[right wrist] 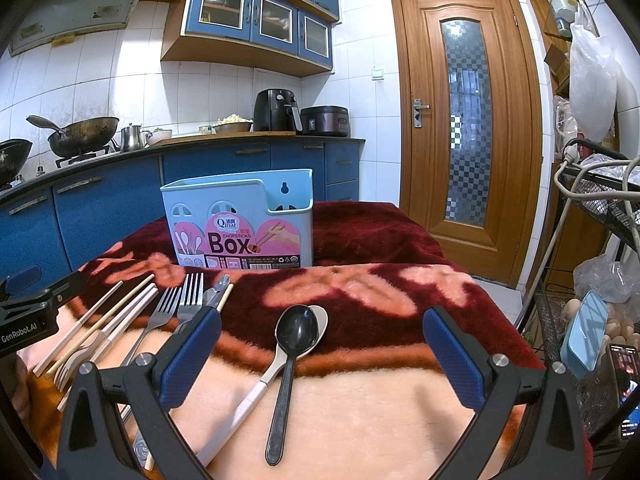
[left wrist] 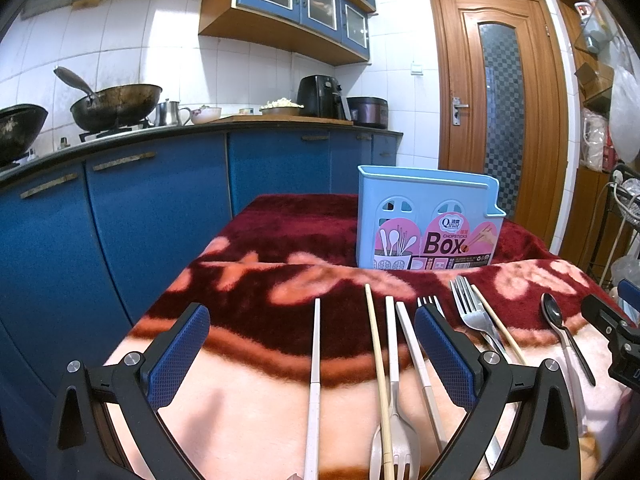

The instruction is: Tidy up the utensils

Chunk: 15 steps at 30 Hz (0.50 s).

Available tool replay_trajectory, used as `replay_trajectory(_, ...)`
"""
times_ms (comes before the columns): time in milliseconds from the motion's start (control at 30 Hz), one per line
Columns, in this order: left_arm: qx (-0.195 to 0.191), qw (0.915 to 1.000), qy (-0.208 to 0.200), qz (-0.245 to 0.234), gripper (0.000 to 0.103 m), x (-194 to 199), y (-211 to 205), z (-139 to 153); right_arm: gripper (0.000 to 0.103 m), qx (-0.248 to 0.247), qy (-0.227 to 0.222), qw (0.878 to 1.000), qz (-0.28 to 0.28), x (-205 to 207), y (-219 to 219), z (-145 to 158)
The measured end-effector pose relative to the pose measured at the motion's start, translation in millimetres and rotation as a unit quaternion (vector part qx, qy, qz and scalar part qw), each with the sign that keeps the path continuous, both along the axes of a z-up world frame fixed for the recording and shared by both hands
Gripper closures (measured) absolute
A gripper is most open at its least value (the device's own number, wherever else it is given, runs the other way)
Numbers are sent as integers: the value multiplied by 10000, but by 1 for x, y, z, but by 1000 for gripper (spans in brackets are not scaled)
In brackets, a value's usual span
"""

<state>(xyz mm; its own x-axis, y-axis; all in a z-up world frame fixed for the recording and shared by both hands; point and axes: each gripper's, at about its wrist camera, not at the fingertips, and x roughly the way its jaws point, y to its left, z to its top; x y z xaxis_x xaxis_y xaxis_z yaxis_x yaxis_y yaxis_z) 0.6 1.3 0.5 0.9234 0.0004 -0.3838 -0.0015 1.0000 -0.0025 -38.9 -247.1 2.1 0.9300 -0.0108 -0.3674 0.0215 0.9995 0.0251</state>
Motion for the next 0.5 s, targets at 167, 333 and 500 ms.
replay_trajectory(167, -8, 10000, 6, -1, 1, 0, 2, 1, 0, 3, 3, 10000, 4, 0, 0, 0)
replay_trajectory(333, -11, 10000, 21, 42, 1, -1, 4, 2, 0, 56, -27, 10000, -44, 0, -1, 0)
replay_trajectory(500, -23, 10000, 65, 33, 1, 1, 5, 4, 0, 134, 187, 9997, 96, 7, -5, 4)
